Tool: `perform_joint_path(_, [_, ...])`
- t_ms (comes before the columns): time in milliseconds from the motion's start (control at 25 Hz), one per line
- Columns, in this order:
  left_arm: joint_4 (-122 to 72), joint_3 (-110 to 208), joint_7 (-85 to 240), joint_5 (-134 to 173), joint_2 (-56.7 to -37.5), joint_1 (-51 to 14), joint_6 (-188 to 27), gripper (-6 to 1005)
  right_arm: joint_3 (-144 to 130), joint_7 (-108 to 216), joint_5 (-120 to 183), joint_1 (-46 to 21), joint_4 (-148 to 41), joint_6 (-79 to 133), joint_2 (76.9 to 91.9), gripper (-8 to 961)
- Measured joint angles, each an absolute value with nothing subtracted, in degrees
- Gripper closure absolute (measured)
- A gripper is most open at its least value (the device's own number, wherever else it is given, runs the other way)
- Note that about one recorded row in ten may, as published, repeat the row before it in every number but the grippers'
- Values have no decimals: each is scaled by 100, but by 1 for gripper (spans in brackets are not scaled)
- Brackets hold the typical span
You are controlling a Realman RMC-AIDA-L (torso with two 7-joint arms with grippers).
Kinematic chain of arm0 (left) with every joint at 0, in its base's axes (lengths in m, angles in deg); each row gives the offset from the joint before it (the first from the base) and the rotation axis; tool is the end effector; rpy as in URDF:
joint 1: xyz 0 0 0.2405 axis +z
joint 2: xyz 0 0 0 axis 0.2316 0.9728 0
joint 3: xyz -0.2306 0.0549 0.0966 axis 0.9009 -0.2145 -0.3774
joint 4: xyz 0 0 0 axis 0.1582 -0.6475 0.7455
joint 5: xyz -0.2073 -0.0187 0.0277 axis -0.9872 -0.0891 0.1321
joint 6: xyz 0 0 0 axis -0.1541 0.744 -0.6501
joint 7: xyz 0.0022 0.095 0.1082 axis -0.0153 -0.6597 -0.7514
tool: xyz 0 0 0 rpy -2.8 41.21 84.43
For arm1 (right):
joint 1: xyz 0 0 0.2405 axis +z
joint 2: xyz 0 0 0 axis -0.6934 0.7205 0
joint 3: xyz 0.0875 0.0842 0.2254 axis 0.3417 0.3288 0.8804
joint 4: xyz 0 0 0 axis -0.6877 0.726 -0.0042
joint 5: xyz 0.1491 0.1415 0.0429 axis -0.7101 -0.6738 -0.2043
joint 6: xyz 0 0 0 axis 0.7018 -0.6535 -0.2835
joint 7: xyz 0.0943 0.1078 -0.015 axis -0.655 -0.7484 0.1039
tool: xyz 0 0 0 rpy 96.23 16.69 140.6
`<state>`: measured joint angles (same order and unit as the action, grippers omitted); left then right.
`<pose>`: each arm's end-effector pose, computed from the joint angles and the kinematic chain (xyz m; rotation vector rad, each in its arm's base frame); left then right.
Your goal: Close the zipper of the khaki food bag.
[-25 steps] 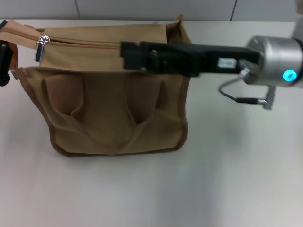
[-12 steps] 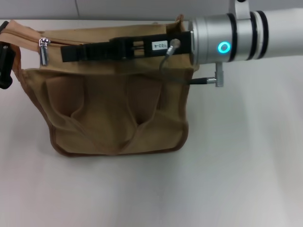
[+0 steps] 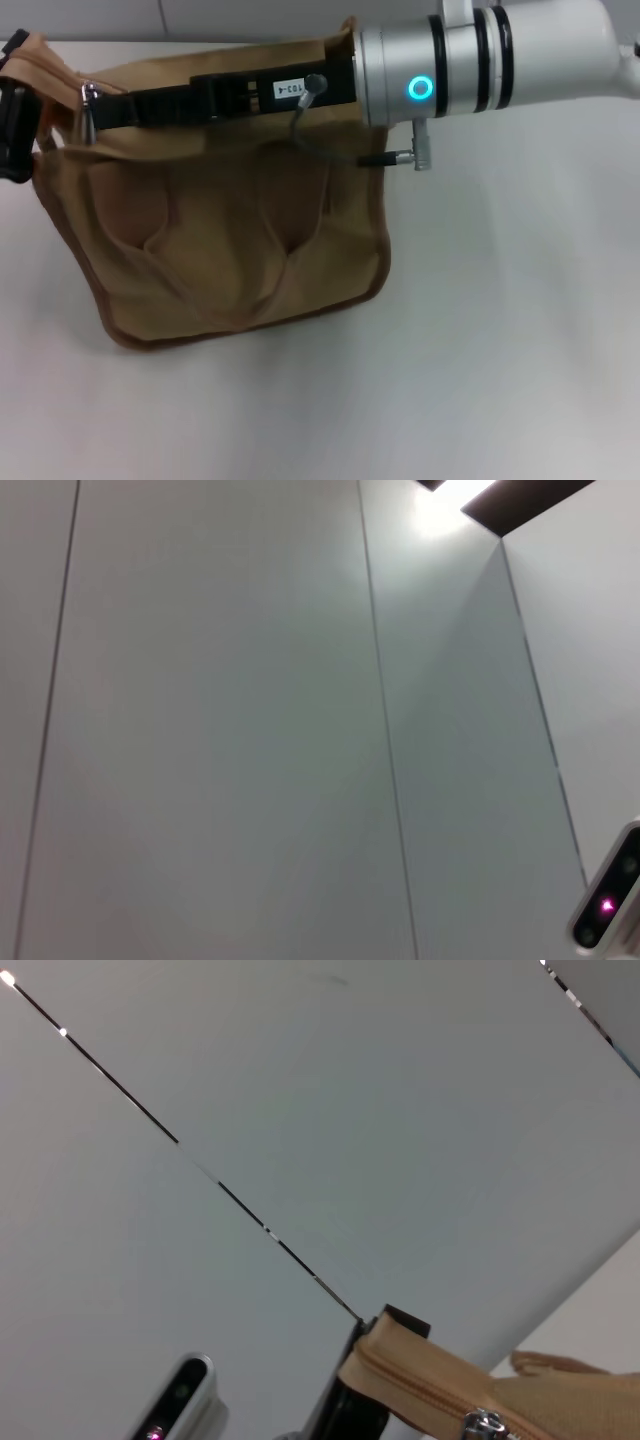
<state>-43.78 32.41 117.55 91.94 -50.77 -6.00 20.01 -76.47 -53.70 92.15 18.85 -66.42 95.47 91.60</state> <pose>-0.2922 0.2644 0.0619 -1.9118 -0.1007 -1.2579 0.0481 0.3806 -0.0923 2.5839 -0.9932 -0.8242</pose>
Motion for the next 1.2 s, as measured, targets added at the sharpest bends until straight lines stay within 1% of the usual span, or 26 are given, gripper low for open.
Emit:
perform_joint_path(240, [-4239,3192,11755,9204,-5083,-837,2025,974,-8351,-5426,8701,1907,-6872,9121,9156,121])
perform_joint_path(440, [-4181,3190,11755,9204,-5083,-859,2042,973,-9031,-5443,8254,1805,-7170,8806,9156,123])
perform_joint_path(640, [-4169,3190,11755,9199,-5083,-847,2068,972,-9334,-5522,8136,1709,-7440,8592,9158,166])
perform_joint_path(840, [-4169,3190,11755,9186,-5074,-811,2100,971,-9371,-5523,8136,1631,-7501,8539,9158,344])
perform_joint_path(1040, [-4169,3191,11755,9184,-5074,-793,2120,970,-9375,-5467,8162,1496,-7666,8514,9158,597])
perform_joint_path(1200, [-4169,3191,11755,9183,-5074,-778,2141,969,-9377,-5316,8170,1413,-7782,8510,9158,697])
